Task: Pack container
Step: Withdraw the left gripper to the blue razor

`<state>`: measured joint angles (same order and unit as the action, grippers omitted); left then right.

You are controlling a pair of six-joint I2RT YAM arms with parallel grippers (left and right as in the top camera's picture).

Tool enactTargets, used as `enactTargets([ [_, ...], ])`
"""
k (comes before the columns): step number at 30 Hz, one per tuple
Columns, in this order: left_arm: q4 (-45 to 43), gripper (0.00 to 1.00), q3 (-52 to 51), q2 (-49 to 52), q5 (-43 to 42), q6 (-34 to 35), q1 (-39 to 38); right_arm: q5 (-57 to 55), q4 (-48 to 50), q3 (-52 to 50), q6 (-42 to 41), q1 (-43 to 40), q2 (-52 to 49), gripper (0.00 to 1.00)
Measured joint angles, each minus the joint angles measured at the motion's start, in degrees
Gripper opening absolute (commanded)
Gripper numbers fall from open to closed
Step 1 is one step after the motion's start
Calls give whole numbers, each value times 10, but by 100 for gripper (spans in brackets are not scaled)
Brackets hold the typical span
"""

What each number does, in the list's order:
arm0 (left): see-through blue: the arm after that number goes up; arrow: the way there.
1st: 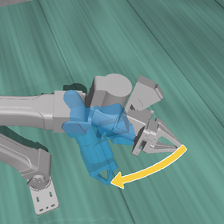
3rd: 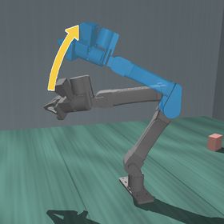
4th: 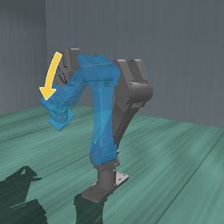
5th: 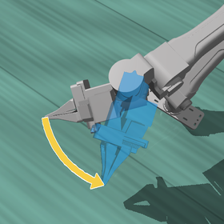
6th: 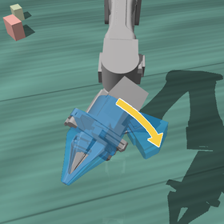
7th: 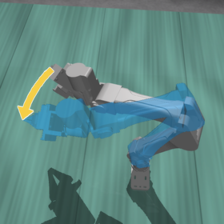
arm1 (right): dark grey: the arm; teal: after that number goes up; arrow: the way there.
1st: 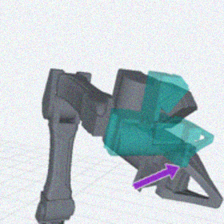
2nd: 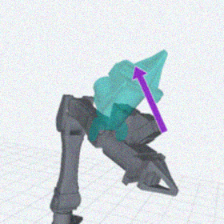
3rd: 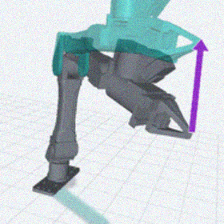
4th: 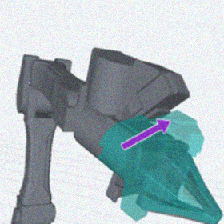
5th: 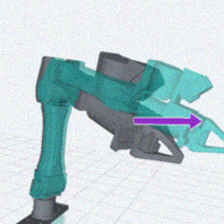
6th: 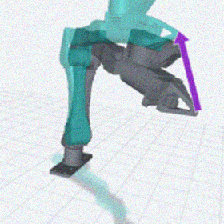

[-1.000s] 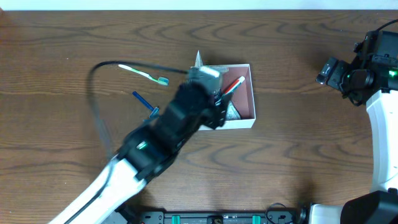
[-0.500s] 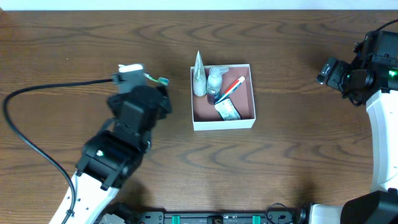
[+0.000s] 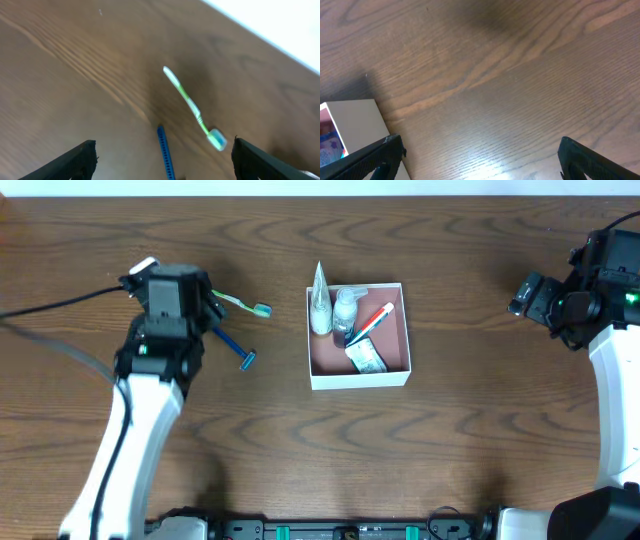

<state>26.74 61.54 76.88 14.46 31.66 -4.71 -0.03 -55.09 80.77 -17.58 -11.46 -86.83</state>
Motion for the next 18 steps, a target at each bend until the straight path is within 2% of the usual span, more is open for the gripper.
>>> enactTargets([
  [5, -26, 86, 0, 78, -58, -4, 31, 0, 0, 0, 0, 0, 0, 99],
  [18, -29, 86, 0, 179, -156, -4, 32, 0, 0, 0, 0, 0, 0, 99],
])
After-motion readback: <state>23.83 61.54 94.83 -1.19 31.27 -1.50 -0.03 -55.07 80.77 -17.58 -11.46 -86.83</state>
